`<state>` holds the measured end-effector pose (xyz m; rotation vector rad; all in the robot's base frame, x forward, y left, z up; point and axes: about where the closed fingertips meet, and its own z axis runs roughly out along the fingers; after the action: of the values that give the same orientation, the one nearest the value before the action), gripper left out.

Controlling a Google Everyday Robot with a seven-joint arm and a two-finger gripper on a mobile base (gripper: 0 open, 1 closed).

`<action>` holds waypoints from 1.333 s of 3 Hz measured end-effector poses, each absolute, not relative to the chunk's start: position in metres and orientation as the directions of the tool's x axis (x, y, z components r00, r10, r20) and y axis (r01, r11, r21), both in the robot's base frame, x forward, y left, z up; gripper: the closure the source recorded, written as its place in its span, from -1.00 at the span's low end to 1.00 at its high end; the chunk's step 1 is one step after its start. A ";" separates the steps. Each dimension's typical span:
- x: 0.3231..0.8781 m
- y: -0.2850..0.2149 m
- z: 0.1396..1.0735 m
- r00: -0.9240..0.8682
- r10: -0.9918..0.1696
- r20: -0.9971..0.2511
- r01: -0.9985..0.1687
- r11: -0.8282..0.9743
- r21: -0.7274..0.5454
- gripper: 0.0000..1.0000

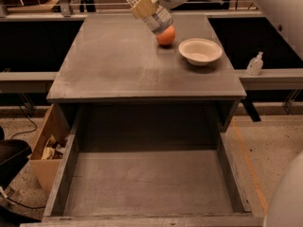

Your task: Place blue plastic bottle upright

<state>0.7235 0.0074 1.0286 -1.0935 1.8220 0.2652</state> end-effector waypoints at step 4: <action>0.727 0.037 1.022 0.102 -0.176 -0.979 -0.928 0.338 -0.158 1.00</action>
Offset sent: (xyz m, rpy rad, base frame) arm 0.0100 0.0029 -0.0083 0.4528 -0.0427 0.3550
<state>0.7268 0.0370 1.0217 -1.1078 1.3690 0.7701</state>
